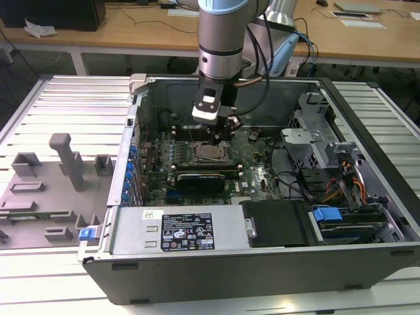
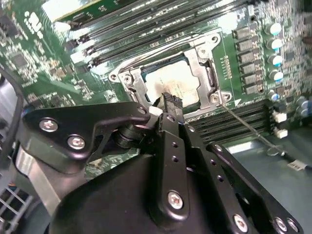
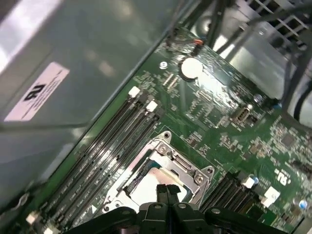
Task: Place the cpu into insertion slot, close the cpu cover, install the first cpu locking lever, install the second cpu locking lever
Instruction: 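Close the cpu cover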
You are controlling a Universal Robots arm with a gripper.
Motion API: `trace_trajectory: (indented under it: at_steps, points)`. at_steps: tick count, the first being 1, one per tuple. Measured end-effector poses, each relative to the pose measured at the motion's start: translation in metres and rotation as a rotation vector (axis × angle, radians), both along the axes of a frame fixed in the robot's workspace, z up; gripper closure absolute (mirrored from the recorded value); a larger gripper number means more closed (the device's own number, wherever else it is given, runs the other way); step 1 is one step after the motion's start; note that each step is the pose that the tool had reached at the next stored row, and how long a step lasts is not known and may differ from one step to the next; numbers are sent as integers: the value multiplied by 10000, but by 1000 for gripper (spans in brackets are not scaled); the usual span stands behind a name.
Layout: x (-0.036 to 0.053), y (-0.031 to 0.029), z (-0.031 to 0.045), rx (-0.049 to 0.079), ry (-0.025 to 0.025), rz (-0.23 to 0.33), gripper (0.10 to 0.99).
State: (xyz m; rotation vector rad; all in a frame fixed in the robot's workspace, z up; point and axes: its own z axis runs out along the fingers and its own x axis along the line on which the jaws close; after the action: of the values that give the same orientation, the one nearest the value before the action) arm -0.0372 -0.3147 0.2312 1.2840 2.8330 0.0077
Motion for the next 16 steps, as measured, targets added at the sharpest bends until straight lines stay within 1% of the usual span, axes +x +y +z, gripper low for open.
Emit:
trace_trajectory:
  at_steps: [2, 5, 10, 16]
  points:
    - [0, 0, 0, -1, 1, 413, 980]
    - [0, 0, 0, 0, 0, 1388, 980]
    - [0, 0, 0, 0, 0, 2528, 980]
    - [0, 1, 0, 0, 0, 3728, 980]
